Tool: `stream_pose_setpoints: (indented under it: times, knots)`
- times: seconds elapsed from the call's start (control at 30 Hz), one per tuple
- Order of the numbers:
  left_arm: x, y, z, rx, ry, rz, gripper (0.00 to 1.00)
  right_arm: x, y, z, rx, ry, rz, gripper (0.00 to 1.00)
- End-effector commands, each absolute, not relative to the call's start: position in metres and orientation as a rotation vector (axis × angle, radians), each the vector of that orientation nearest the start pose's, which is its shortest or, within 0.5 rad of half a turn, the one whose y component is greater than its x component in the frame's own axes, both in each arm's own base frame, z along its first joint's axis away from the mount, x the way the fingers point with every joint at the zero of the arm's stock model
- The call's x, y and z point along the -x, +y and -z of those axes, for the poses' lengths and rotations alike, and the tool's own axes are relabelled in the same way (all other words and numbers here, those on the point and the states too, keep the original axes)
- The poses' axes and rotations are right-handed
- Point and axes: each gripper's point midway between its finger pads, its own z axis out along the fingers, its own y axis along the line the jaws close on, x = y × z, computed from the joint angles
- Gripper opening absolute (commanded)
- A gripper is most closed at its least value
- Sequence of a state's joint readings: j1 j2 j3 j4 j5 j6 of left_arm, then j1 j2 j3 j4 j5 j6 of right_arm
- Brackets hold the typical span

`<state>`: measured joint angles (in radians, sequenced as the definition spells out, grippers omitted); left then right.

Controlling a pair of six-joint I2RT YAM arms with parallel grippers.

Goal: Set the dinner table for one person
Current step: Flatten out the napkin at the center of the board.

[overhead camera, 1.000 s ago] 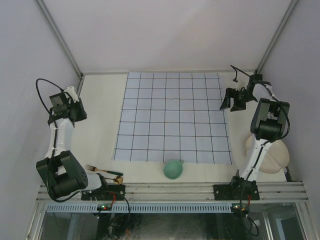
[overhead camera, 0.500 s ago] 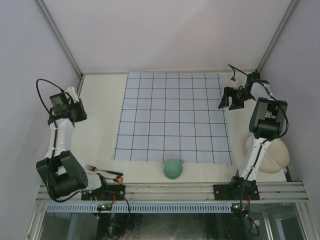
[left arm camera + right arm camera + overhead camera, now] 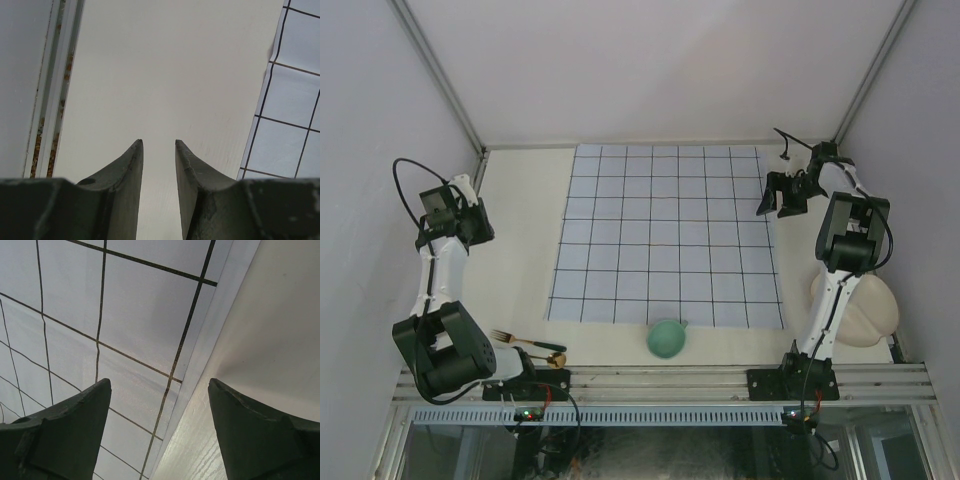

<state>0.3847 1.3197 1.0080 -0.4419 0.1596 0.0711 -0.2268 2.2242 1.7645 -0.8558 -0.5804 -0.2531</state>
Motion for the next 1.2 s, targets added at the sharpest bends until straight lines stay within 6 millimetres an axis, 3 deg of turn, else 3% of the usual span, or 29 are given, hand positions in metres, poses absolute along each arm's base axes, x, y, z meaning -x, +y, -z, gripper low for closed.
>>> stream_pose_setpoints:
  times: [0.0,0.43,0.63,0.73,1.0,1.17]
  knots:
    - [-0.346,0.116,-0.177,0.276,2.228,-0.07,0.37,-0.466,-0.015,-0.047,0.157,2.641,-0.67,0.78]
    - [-0.347,0.115,-0.179,0.281,2.225,-0.063,0.37,-0.469,-0.007,-0.036,0.169,2.658,-0.684,0.77]
    - [-0.349,0.115,-0.181,0.281,2.22,-0.057,0.37,-0.471,0.003,-0.034,0.199,2.667,-0.684,0.69]
    - [-0.349,0.115,-0.182,0.281,2.218,-0.057,0.37,-0.472,0.005,-0.034,0.209,2.669,-0.675,0.58]
    - [-0.349,0.116,-0.184,0.277,2.217,-0.066,0.37,-0.478,0.006,-0.034,0.212,2.679,-0.706,0.14]
    - [-0.349,0.116,-0.183,0.28,2.221,-0.064,0.37,-0.486,0.002,-0.039,0.216,2.665,-0.675,0.01]
